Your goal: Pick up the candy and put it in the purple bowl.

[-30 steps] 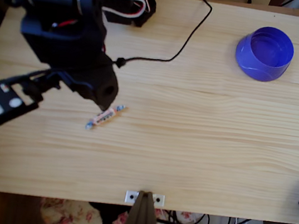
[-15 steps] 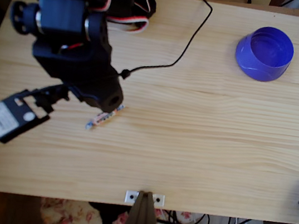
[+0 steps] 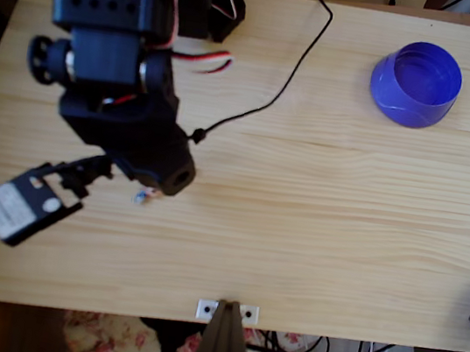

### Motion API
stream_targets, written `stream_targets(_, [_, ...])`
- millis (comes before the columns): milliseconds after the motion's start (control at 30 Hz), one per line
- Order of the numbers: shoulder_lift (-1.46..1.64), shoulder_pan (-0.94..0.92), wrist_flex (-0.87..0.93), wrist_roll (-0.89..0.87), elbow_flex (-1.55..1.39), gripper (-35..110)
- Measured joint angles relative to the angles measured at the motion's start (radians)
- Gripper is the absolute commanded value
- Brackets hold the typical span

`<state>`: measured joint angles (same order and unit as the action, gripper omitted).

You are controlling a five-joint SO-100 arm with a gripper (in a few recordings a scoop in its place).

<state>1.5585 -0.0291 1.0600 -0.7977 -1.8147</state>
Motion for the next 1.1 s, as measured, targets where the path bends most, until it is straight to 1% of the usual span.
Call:
stream_targets(167, [-0.025,0.002,-0.003,0.000,0.003,13])
stream_targets(433, [-0.048,-0.054,-0.003,0.015,0.003,13])
stream_targets(767, [-0.064,-0.066,-0.071,0.044,-0.025,13])
stream_targets(1000, [-0.063,-0.061,-0.038,0.018,-0.038,13])
stream_targets(1033, [-0.061,-0.061,-0.044,0.018,-0.046,11])
stream_targets(1100, [-0.061,-0.061,-0.049,0.018,-0.051,0])
